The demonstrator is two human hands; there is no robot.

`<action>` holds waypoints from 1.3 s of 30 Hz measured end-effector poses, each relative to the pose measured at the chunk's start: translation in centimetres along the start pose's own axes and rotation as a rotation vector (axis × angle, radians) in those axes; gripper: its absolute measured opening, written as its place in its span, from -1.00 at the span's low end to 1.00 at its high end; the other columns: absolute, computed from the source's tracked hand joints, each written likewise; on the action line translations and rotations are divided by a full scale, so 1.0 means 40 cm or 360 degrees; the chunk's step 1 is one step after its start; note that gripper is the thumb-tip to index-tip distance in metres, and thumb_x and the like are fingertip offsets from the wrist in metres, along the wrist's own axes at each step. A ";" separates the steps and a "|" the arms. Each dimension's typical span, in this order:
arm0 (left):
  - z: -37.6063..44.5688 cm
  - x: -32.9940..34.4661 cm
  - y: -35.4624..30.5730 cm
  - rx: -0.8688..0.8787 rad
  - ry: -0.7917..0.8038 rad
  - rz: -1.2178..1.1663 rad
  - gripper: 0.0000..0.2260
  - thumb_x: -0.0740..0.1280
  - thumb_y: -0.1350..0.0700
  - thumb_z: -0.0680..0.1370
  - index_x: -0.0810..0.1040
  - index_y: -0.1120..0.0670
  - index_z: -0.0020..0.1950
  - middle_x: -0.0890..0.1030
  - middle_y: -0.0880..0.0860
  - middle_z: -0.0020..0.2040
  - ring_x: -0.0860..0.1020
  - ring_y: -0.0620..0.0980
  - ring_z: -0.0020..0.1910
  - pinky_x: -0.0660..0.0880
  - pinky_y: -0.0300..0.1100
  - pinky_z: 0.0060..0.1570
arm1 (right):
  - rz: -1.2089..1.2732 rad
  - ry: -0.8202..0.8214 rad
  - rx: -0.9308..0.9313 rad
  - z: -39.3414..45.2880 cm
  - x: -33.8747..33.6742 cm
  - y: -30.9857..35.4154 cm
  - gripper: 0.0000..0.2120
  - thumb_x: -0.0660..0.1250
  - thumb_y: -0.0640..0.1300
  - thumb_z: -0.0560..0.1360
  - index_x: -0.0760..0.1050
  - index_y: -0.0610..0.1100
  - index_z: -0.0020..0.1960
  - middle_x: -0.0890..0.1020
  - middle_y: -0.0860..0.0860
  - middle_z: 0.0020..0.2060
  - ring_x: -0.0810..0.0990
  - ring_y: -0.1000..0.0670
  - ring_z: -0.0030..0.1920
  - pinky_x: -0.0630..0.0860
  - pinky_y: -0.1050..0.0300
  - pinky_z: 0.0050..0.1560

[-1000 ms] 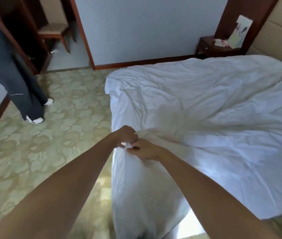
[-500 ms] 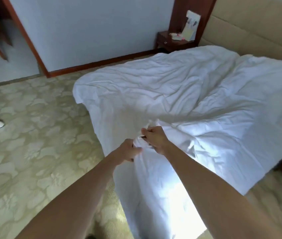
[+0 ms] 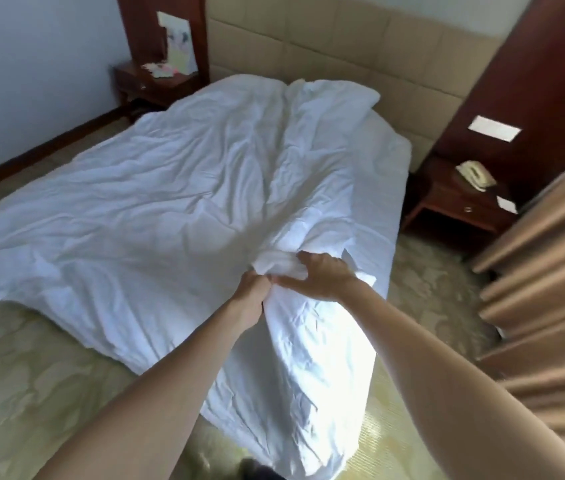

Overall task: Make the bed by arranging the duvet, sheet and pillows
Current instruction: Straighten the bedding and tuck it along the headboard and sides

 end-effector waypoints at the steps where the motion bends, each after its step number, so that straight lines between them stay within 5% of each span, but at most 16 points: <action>1: -0.003 0.008 -0.001 -0.0055 0.0027 -0.0024 -0.71 0.12 0.37 0.56 0.61 0.18 0.07 0.69 0.01 -0.16 0.64 -0.11 -0.17 0.57 -0.28 -0.04 | 0.0009 0.0016 0.0065 0.009 0.006 -0.027 -0.18 0.20 0.52 0.38 0.40 -0.06 0.38 0.53 -0.09 0.31 0.49 -0.15 0.32 0.39 -0.02 0.25; 3: -0.005 0.007 -0.008 -0.0181 0.0051 -0.0103 -0.65 0.02 0.41 0.57 0.57 0.18 -0.02 0.62 0.01 -0.29 0.58 -0.14 -0.37 0.52 -0.35 -0.35 | 0.0079 0.0063 0.0142 0.046 0.019 -0.051 -0.24 0.24 0.49 0.37 0.47 -0.07 0.30 0.57 -0.08 0.20 0.53 -0.14 0.24 0.42 0.05 0.10; 5: 0.014 -0.023 -0.012 -0.0280 0.0003 -0.0135 -0.67 0.01 0.37 0.59 0.56 0.18 0.05 0.61 0.09 -0.22 0.60 -0.02 -0.29 0.55 -0.24 -0.38 | 0.0228 0.0109 0.0132 0.090 0.023 -0.022 -0.30 0.29 0.44 0.37 0.51 -0.09 0.25 0.56 -0.08 0.12 0.56 -0.13 0.19 0.48 0.07 0.02; 8: 0.050 -0.086 -0.041 -0.0431 -0.0077 -0.0113 -0.78 0.07 0.23 0.55 0.48 0.13 -0.18 0.49 0.09 -0.38 0.47 0.08 -0.40 0.44 -0.21 -0.40 | 0.0476 0.0143 0.0006 0.162 0.013 0.077 -0.46 0.37 0.22 0.46 0.50 -0.16 0.24 0.52 -0.10 0.13 0.56 -0.10 0.14 0.48 0.11 -0.07; 11: 0.086 -0.109 -0.090 -0.0584 0.0005 -0.0151 -0.76 0.14 -0.03 0.41 0.41 0.09 -0.33 0.39 0.06 -0.51 0.39 0.06 -0.54 0.40 -0.21 -0.36 | 0.0717 0.0181 -0.0035 0.233 -0.005 0.148 -0.58 0.41 0.14 0.39 0.50 -0.14 0.07 0.56 -0.05 0.02 0.59 -0.02 -0.07 0.50 0.13 -0.23; 15: 0.178 -0.125 -0.142 -0.0681 0.0079 -0.0099 -0.45 0.21 -0.34 0.41 0.61 0.15 -0.08 0.61 0.15 -0.19 0.58 0.16 -0.16 0.52 0.03 0.00 | 0.0936 0.0291 0.0020 0.266 -0.038 0.166 -0.62 0.44 0.07 0.39 0.52 -0.17 0.06 0.62 -0.06 -0.04 0.63 -0.05 -0.05 0.58 0.05 -0.08; 18: 0.224 -0.111 -0.178 -0.0701 0.0155 0.0123 -0.72 0.30 -0.11 0.48 0.55 0.11 -0.13 0.59 0.11 -0.27 0.56 0.10 -0.26 0.52 -0.08 -0.12 | 0.0971 0.0277 0.0074 0.270 -0.059 0.152 -0.74 0.44 0.00 0.46 0.47 -0.11 0.01 0.56 0.01 -0.12 0.57 0.03 -0.14 0.53 0.14 -0.15; 21: 0.272 -0.102 -0.190 -0.0722 0.0221 0.0325 -0.92 0.28 0.18 0.51 0.56 0.13 -0.13 0.59 0.10 -0.29 0.57 0.07 -0.29 0.52 -0.11 -0.25 | 0.0939 0.0285 0.0197 0.279 -0.047 0.142 -0.65 0.46 0.06 0.41 0.49 -0.06 0.11 0.58 0.00 -0.06 0.58 0.04 -0.14 0.53 0.16 -0.33; 27: 0.300 -0.090 -0.170 -0.0810 0.0550 0.0474 -0.71 0.09 0.35 0.53 0.60 0.23 0.03 0.64 0.19 -0.12 0.61 0.14 -0.11 0.57 0.04 0.05 | 0.0950 0.0319 0.0512 0.240 -0.020 0.147 -0.67 0.45 0.10 0.41 0.57 0.00 0.12 0.62 0.02 -0.11 0.60 0.03 -0.17 0.49 0.20 -0.46; 31: 0.279 -0.131 -0.181 -0.0789 0.0833 0.0591 -0.58 0.08 0.35 0.50 0.71 0.18 -0.30 0.62 0.14 -0.33 0.55 0.10 -0.23 0.54 -0.06 -0.09 | 0.0990 0.0191 0.0681 0.213 0.002 0.220 -0.65 0.43 0.07 0.46 0.55 -0.01 0.20 0.53 0.09 -0.17 0.51 0.13 -0.24 0.39 0.27 -0.51; 35: 0.313 -0.220 -0.141 -0.0740 0.0866 0.0757 -0.58 0.14 0.35 0.43 0.55 0.17 0.24 0.64 0.19 -0.13 0.62 0.12 -0.17 0.58 -0.12 -0.27 | 0.1001 0.0183 0.0839 0.188 0.072 0.322 -0.67 0.41 0.12 0.42 0.58 0.05 0.15 0.54 0.09 -0.16 0.54 0.06 -0.22 0.42 0.20 -0.33; 39: 0.274 -0.315 -0.129 -0.0689 0.0908 0.0864 -0.80 0.06 0.39 0.51 0.44 0.21 -0.15 0.46 0.13 -0.31 0.49 0.07 -0.34 0.43 -0.18 -0.35 | 0.1060 0.0187 0.0907 0.153 0.143 0.429 -0.68 0.37 0.10 0.40 0.59 0.02 0.11 0.64 -0.02 -0.07 0.62 -0.01 -0.20 0.46 0.17 -0.28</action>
Point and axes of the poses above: each hand's wrist, its own z-axis towards the middle knuckle, its own x-axis out of the palm, y = z × x, the point moved 7 cm from there along z, towards the middle knuckle
